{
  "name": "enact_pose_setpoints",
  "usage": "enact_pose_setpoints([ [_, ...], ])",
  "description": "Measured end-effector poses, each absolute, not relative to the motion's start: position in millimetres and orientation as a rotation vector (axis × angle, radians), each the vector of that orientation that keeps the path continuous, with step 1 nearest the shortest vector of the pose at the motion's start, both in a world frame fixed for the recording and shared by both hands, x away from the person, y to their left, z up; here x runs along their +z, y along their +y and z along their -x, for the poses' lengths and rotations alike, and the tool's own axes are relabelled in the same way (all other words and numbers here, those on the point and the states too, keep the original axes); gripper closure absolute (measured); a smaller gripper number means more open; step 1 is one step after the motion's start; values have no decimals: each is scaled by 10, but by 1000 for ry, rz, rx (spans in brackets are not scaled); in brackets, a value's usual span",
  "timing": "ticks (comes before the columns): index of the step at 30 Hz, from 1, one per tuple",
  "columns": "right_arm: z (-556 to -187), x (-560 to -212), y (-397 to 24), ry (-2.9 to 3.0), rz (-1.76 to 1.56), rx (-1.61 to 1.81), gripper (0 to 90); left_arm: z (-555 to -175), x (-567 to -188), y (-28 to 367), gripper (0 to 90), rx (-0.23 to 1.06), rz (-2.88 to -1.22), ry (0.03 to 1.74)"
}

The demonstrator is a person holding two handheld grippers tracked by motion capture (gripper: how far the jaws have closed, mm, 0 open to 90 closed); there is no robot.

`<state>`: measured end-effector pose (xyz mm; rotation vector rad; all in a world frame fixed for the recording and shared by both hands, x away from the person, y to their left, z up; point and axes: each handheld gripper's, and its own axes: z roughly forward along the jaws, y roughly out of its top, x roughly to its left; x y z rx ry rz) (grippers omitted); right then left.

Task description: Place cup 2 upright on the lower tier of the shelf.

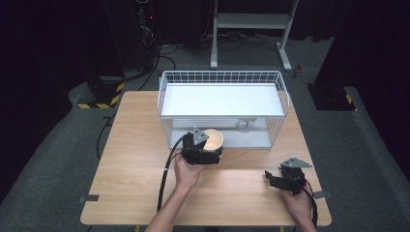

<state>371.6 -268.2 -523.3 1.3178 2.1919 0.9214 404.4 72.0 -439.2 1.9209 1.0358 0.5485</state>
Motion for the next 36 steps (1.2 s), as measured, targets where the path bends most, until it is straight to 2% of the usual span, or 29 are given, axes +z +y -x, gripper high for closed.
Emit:
enact_pose_setpoints([
  [19, -3716, -5235, -2677, 2194, -1312, 924, 262, -4368, -4693, 764, 100, 598, -1870, 1148],
  [36, -3717, -5234, -2677, 2199, -1303, 926, 262, -4459, -4744, 752, 100, 658, -1856, 1163],
])
